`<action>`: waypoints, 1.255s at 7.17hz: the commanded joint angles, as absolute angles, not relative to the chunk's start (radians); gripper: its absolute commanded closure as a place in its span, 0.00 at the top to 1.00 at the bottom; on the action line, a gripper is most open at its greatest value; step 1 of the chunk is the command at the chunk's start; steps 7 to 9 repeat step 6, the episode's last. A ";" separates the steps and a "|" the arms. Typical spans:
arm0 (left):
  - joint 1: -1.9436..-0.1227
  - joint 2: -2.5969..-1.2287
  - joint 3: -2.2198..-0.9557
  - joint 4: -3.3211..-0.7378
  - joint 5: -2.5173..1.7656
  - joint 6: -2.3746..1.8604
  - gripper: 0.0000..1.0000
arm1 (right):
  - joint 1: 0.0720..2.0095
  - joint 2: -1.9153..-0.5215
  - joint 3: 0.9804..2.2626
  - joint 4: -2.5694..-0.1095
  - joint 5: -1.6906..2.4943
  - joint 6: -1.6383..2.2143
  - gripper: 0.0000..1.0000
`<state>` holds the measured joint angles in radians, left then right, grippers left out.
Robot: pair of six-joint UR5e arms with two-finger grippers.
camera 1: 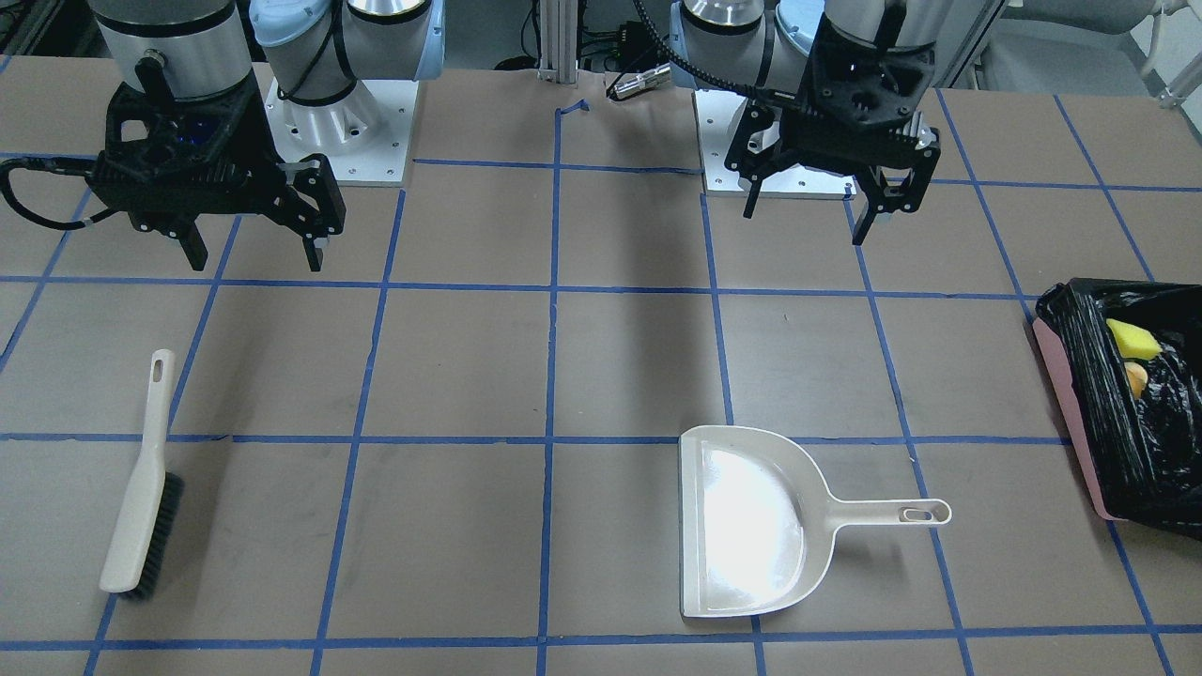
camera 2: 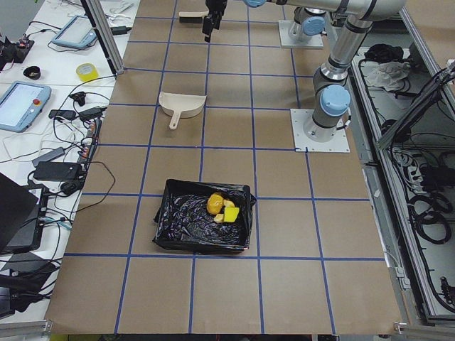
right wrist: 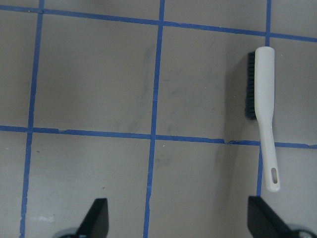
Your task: Sweep and dump trash into bin
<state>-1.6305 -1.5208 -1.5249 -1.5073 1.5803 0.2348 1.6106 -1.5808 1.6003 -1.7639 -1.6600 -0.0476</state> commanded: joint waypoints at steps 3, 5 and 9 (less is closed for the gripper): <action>-1.626 -1.465 -1.526 -1.586 1.591 0.097 1.00 | 1.611 -1.589 1.600 -1.820 -1.663 -0.046 1.00; -1.623 -1.451 -1.528 -1.586 1.575 0.095 1.00 | 1.609 -1.592 1.598 -1.822 -1.664 -0.046 1.00; -1.624 -1.453 -1.529 -1.586 1.575 0.097 1.00 | 1.611 -1.592 1.598 -1.822 -1.663 -0.046 1.00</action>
